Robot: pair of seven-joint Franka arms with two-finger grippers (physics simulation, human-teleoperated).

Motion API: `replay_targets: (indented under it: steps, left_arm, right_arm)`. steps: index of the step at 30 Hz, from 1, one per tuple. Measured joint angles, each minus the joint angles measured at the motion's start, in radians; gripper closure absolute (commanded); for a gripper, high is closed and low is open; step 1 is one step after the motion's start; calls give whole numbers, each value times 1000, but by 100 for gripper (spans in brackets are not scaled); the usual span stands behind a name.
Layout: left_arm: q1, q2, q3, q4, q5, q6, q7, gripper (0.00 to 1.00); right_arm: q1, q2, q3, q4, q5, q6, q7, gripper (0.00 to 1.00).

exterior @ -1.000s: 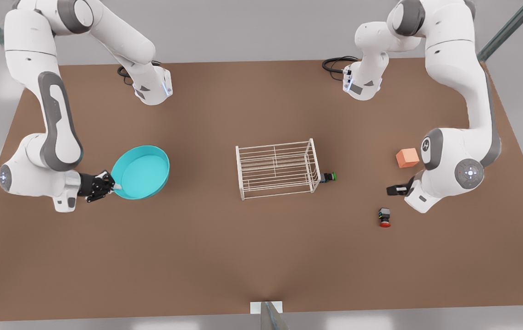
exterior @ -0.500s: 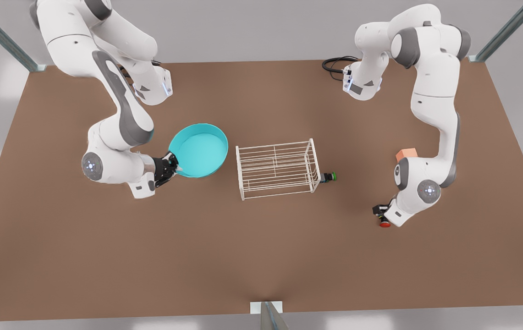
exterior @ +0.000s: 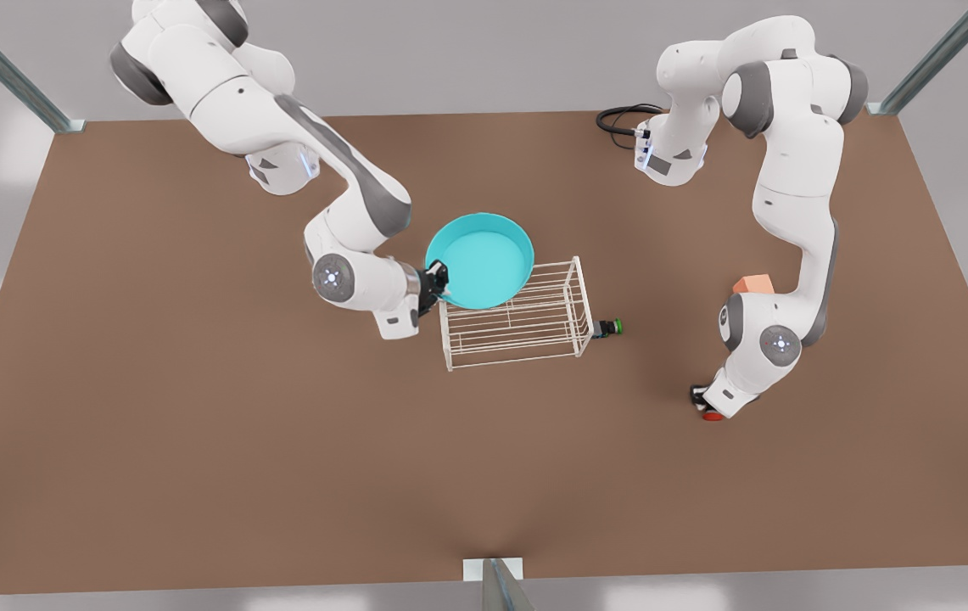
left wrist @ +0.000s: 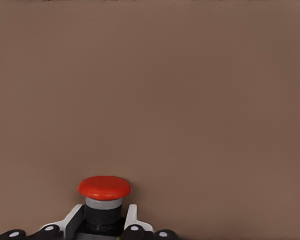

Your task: Place the plate on the shelf with right arm and place the red button switch in the plate with left arm

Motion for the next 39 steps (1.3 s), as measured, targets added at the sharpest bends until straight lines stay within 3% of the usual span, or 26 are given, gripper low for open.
replay_targets:
  steps: [6, 9, 10, 11, 12, 16, 19, 24, 31, 32, 33, 37, 39]
  left_arm:
    - [-5, -62, -4, 22, 15, -22, -15, 66]
    - [-43, -103, -13, 136, 16, -133, -32, 66]
    - [-54, -109, -33, 175, 15, -179, -44, 66]
    - [-59, -117, -67, 213, 15, -227, -61, 66]
    - [-61, -126, -117, 250, 13, -278, -84, 66]
    - [-63, -145, -360, 340, -72, -425, -230, 66]
    - [-86, -135, -523, 379, -119, -475, -376, 66]
    - [-225, -142, -557, 360, -136, -521, -600, 66]
    - [-253, -159, -560, 314, 86, -658, -818, 66]
    - [-250, -158, -559, 313, 108, -669, -842, 17]
    - [-249, -157, -558, 314, 124, -677, -863, 0]
    - [-244, -158, -557, 318, 157, -698, -936, 0]
    - [-161, -183, -557, 369, 166, -768, -932, 0]
  right_arm:
    - [74, 48, -47, 40, 4, 85, 114, 83]
    - [87, 51, -48, 36, 6, 115, 161, 83]
    - [91, 52, -48, 35, 6, 124, 176, 75]
    - [94, 52, -48, 34, 2, 131, 192, 26]
    - [95, 49, -53, 32, -3, 138, 209, 0]
    - [17, -133, -102, 29, -47, 120, 296, 0]
    - [-151, -246, -112, 168, -67, -32, 349, 0]
    - [-413, -227, -116, 191, -322, -272, 317, 0]
    - [-464, -189, -116, 194, -409, -432, 276, 0]
    - [-466, -189, -116, 194, -412, -444, 271, 0]
    - [-468, -188, -116, 194, -414, -454, 267, 0]
    - [-471, -185, -116, 194, -420, -481, 250, 0]
    - [-477, -184, -117, 194, -421, -489, 243, 0]
